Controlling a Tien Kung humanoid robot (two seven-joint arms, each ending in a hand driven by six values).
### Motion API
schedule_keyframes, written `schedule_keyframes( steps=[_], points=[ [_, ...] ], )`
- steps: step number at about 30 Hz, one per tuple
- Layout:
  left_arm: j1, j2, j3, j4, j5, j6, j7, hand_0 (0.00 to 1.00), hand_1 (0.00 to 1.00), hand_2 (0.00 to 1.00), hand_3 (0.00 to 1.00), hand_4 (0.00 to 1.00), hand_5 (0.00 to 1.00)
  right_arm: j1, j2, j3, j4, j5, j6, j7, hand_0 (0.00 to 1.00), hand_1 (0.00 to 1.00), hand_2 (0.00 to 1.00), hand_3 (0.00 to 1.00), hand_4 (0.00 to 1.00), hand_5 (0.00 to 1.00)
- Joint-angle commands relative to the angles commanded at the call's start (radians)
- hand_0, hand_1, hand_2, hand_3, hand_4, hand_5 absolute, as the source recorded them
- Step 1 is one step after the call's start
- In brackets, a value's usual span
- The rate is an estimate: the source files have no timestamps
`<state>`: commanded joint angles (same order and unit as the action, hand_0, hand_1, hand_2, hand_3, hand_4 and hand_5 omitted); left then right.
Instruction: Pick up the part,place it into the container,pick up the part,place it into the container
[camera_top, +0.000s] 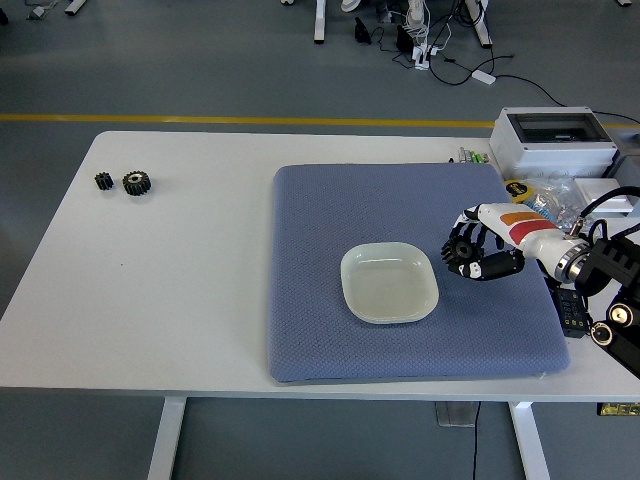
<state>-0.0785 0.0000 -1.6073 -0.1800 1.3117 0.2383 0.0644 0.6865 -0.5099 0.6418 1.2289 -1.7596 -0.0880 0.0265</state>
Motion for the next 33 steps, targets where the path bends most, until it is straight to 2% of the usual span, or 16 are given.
schedule_keyframes(
  steps=[6,7,10,11,16,17,22,23,27,28,29,33],
  points=[
    [0.001,0.000,-0.002,0.000,0.002,0.001,0.001,0.721,0.700,0.675,0.554,0.648,0.591,0.062,0.032,-0.071,0.080,-0.001,0.002,-0.008,0.269,0.416,0.490,0.508,0.717,0.297],
    [0.001,0.000,-0.002,0.000,0.002,0.001,0.002,0.721,0.700,0.675,0.554,0.648,0.591,0.084,0.048,-0.099,0.087,0.004,0.004,-0.009,0.269,0.416,0.490,0.508,0.717,0.297],
    [-0.002,0.000,-0.003,0.000,0.002,0.003,0.003,0.721,0.700,0.675,0.554,0.648,0.591,0.129,0.087,-0.160,0.077,0.018,0.008,-0.012,0.269,0.416,0.490,0.508,0.717,0.297],
    [-0.003,0.000,-0.002,0.000,0.002,0.004,0.004,0.721,0.699,0.677,0.554,0.646,0.587,0.139,0.097,-0.176,0.072,0.021,0.010,-0.013,0.323,0.447,0.519,0.512,0.741,0.294],
    [-0.008,0.000,0.005,0.000,-0.006,0.008,0.004,0.721,0.699,0.677,0.554,0.646,0.587,0.170,0.141,-0.222,0.028,0.025,0.034,-0.025,0.323,0.447,0.519,0.512,0.741,0.294],
    [-0.009,0.000,0.006,0.000,-0.008,0.008,0.003,0.721,0.699,0.677,0.554,0.646,0.586,0.173,0.148,-0.229,0.014,0.026,0.035,-0.026,0.348,0.487,0.588,0.542,0.785,0.286],
    [-0.011,0.000,0.006,0.000,-0.011,0.011,0.002,0.721,0.699,0.677,0.554,0.646,0.586,0.174,0.158,-0.237,-0.030,0.032,0.036,-0.030,0.348,0.487,0.588,0.542,0.785,0.286],
    [-0.011,0.000,0.007,0.000,-0.013,0.012,0.002,0.721,0.699,0.677,0.554,0.645,0.586,0.171,0.158,-0.235,-0.040,0.033,0.038,-0.033,0.364,0.498,0.645,0.551,0.799,0.297],
    [-0.010,0.000,0.009,0.000,-0.013,0.012,0.003,0.721,0.699,0.677,0.554,0.645,0.586,0.163,0.156,-0.223,-0.064,0.030,0.047,-0.040,0.364,0.498,0.645,0.551,0.799,0.297],
    [-0.009,0.000,0.010,0.000,-0.012,0.012,0.003,0.721,0.699,0.677,0.554,0.645,0.586,0.161,0.155,-0.219,-0.067,0.029,0.049,-0.040,0.364,0.498,0.645,0.551,0.799,0.297],
    [-0.009,0.000,0.010,0.000,-0.012,0.012,0.004,0.725,0.699,0.677,0.554,0.645,0.586,0.160,0.154,-0.217,-0.068,0.028,0.050,-0.040,0.391,0.522,0.712,0.619,0.844,0.305],
    [-0.005,0.000,0.010,0.000,-0.006,0.012,0.006,0.725,0.699,0.677,0.554,0.645,0.586,0.154,0.147,-0.195,-0.064,0.026,0.050,-0.042,0.391,0.522,0.712,0.619,0.844,0.305]
  ],
)
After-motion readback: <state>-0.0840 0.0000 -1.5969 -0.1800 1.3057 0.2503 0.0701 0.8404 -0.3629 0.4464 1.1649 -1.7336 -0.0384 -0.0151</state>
